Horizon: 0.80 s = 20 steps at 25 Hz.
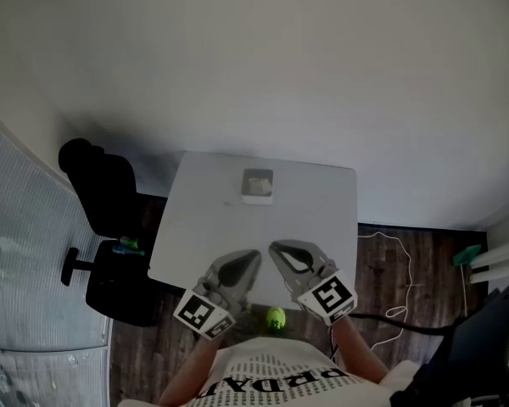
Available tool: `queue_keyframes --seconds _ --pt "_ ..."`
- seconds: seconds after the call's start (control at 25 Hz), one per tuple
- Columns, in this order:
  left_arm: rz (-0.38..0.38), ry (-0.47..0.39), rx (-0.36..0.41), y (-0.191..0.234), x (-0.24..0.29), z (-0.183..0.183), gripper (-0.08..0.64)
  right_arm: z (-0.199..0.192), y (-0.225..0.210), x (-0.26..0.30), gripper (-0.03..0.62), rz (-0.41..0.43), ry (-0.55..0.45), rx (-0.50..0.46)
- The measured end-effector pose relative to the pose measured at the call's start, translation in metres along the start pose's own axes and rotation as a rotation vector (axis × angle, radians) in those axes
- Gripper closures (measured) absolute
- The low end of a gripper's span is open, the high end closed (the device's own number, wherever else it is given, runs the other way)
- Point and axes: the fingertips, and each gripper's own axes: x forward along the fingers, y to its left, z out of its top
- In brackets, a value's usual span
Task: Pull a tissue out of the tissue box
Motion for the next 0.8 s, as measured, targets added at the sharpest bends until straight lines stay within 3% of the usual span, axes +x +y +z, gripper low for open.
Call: queue_keyframes --seconds 0.4,0.8 --pt "-0.026 0.008 -0.002 0.026 0.010 -0.004 0.569 -0.005 -0.007 0.024 0.583 -0.008 0.021 0.001" --pt "-0.077 -0.010 -0.003 0.080 0.021 0.014 0.569 0.007 -0.027 0.074 0.583 -0.055 0.051 -0.014"
